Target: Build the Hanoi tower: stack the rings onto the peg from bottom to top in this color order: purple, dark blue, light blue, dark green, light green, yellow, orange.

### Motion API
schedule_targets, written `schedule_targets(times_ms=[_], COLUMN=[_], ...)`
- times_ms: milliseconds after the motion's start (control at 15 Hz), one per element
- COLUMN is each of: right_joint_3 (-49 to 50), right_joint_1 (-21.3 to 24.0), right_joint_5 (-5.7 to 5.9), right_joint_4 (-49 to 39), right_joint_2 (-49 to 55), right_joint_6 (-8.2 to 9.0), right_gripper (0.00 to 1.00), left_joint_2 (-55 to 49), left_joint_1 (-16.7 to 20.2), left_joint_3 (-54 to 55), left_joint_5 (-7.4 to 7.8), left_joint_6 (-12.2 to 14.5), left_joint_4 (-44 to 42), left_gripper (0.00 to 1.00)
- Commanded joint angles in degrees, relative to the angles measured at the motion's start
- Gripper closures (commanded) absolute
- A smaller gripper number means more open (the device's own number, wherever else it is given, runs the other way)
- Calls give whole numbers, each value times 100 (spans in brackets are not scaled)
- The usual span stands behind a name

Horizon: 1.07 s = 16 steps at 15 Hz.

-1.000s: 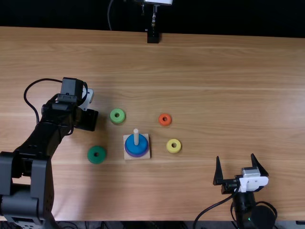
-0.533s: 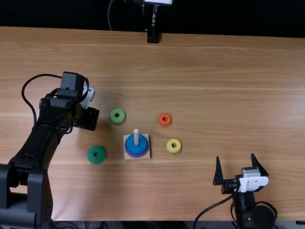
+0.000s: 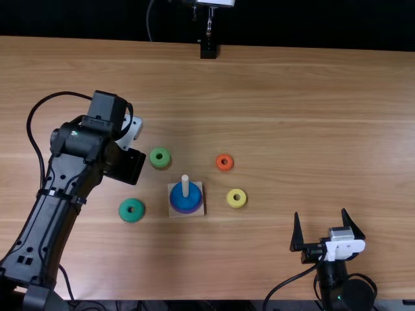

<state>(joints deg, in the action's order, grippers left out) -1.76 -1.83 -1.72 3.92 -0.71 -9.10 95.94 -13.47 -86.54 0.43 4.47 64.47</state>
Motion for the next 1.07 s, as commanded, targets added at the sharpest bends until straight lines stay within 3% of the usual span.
schedule_targets(times_ms=[0, 133, 267, 600, 1000], right_joint_3=[88, 88, 88, 88, 88], right_joint_1=[59, 51, 59, 51, 51], right_joint_5=[45, 45, 45, 45, 45], right_joint_4=[-6, -6, 4, 4, 4], right_joint_2=[71, 71, 71, 71, 71], right_joint_6=[-18, -18, -18, -18, -18], right_gripper=[0, 0, 0, 0, 0], left_joint_2=[-172, -172, -172, -155, -111], left_joint_1=[-191, -419, -692, -1307, -1658], left_joint_3=[-478, -829, -1128, -1444, -1462], left_joint_5=[94, 337, 495, 495, 495], left_joint_6=[-4, -78, -563, -1048, -1133], left_joint_4=[219, 546, 641, 694, 694], left_gripper=[100, 100, 100, 100, 100])
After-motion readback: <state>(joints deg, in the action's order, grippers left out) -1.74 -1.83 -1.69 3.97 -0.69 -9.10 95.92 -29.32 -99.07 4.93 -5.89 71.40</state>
